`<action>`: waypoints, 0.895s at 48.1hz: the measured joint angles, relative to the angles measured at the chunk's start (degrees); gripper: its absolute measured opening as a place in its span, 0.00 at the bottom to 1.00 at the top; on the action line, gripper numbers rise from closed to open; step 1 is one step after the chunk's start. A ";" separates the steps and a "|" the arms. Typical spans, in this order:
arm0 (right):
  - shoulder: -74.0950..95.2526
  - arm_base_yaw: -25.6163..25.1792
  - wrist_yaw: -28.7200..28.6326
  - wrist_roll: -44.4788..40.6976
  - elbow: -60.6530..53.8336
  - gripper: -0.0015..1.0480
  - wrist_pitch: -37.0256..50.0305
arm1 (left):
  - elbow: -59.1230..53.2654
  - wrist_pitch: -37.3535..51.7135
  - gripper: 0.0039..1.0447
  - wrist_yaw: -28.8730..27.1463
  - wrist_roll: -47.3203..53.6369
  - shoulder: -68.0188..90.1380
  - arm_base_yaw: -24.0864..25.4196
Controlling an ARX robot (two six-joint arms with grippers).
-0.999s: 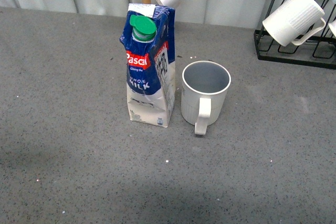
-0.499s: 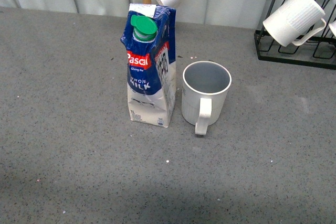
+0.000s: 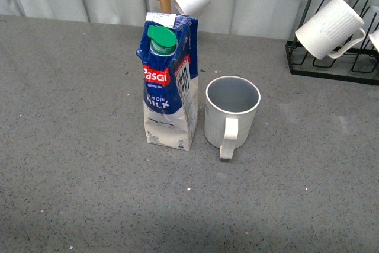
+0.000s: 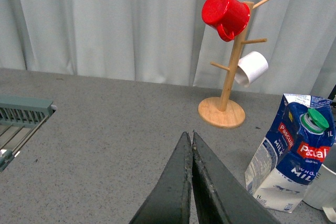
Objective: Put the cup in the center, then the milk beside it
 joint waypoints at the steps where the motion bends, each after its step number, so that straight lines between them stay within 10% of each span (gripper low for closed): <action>1: 0.00 0.00 0.00 0.00 0.00 0.91 0.00 | 0.00 -0.55 0.04 0.00 0.00 -0.55 0.00; 43: 0.00 0.00 -0.02 0.00 0.00 0.91 0.00 | 0.00 -25.05 0.04 0.02 0.02 -24.85 0.00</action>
